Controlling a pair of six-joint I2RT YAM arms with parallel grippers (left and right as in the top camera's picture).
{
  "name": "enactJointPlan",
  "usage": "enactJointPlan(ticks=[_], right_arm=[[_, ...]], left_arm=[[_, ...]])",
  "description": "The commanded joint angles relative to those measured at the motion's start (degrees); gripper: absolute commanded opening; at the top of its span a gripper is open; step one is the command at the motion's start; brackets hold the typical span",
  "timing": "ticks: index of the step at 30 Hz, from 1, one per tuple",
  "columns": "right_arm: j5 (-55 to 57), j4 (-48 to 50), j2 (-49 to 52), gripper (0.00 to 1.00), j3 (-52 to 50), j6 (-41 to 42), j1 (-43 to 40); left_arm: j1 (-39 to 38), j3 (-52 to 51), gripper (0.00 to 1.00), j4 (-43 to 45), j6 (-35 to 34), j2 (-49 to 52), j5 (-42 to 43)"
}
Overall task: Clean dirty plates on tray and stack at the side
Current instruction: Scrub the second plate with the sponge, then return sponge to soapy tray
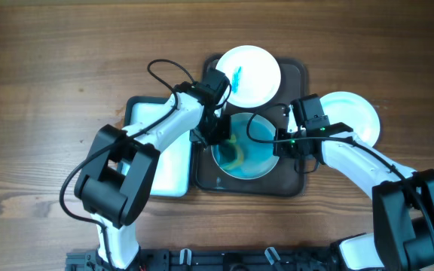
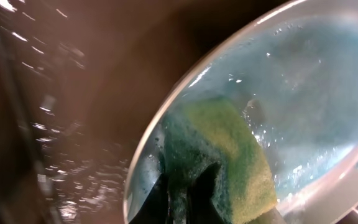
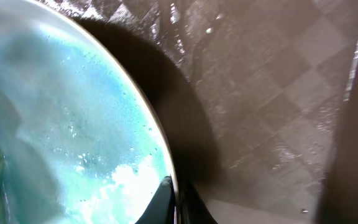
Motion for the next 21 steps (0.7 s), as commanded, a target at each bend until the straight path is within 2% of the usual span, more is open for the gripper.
enactJointPlan(ticks=[1,3,6,8,12,16,18,19,21], right_arm=[[2.6,-0.7,1.6,0.04,-1.7,0.8,-0.2],[2.6,-0.7,1.6,0.04,-1.7,0.8,-0.2],[2.6,-0.8,1.6,0.04,-1.7,0.8,-0.2],[2.6,-0.8,1.6,0.04,-1.7,0.7,-0.2],[2.6,-1.1,1.6,0.04,-1.7,0.8,-0.2],[2.6,-1.4,1.6,0.04,-1.7,0.8,-0.2],[2.6,-1.4,1.6,0.04,-1.7,0.8,-0.2],[2.6,-1.4,1.6,0.04,-1.7,0.8,-0.2],[2.6,-1.4,1.6,0.04,-1.7,0.8,-0.2]], left_arm=[[0.9,-1.7,0.04,4.6,1.5,-1.9,-6.1],[-1.0,-1.7,0.04,10.4,1.2,-0.5,2.1],[-5.9,-1.7,0.04,17.5,-3.2,2.0,7.2],[-7.9,-1.7,0.04,19.7,-3.2,3.3,11.7],[-9.9,-1.7,0.04,20.8,-3.9,4.3,15.6],[-6.0,-1.7,0.04,12.2,-1.5,4.0,13.5],[-3.0,-1.7,0.04,5.8,-1.0,3.3,5.8],[-1.5,-1.7,0.04,3.5,1.7,2.5,1.9],[0.5,-1.7,0.04,2.0,3.5,0.6,-2.2]])
